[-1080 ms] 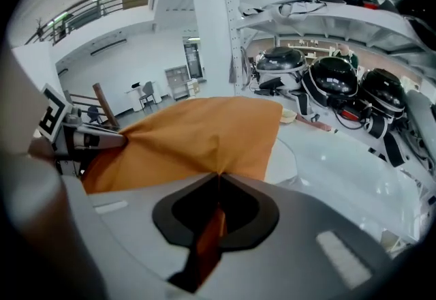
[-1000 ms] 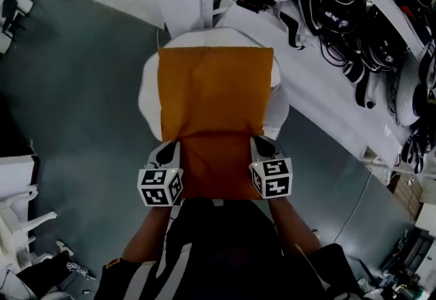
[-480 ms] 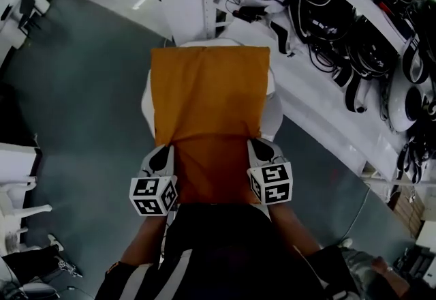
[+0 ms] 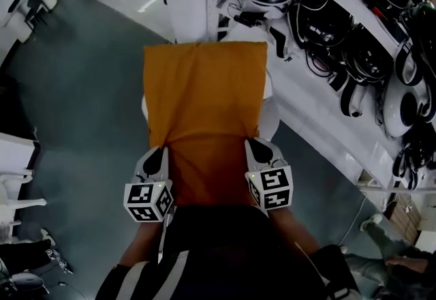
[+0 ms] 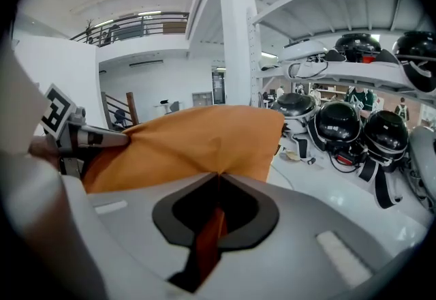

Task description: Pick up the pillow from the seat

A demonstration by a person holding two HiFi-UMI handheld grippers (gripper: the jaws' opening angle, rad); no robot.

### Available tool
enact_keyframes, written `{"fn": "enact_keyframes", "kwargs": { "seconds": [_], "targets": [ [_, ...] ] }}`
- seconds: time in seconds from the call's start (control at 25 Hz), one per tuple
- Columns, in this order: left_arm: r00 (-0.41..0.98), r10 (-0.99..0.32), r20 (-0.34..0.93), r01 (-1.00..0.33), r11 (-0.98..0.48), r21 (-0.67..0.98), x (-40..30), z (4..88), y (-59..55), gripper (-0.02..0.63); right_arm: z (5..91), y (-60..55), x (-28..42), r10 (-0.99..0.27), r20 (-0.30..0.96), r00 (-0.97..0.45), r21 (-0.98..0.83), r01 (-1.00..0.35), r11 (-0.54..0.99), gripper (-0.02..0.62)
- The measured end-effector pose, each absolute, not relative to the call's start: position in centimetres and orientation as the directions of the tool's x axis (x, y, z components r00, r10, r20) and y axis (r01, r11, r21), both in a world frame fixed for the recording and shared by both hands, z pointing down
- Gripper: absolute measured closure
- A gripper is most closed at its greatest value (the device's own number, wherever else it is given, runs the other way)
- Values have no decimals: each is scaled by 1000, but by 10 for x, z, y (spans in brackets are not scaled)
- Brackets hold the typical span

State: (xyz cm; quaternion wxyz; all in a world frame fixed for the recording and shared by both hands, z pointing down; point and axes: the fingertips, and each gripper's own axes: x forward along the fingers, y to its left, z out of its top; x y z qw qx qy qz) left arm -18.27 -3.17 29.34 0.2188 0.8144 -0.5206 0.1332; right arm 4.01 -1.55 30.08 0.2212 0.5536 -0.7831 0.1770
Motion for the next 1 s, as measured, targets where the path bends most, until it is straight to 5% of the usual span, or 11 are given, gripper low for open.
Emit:
{"fn": "enact_keyframes", "kwargs": {
  "seconds": [1.0],
  "targets": [
    [421, -785, 455, -907, -360, 219, -181, 305, -23, 600, 314, -6, 42, -784, 557, -274, -19, -948, 318, 584]
  ]
}}
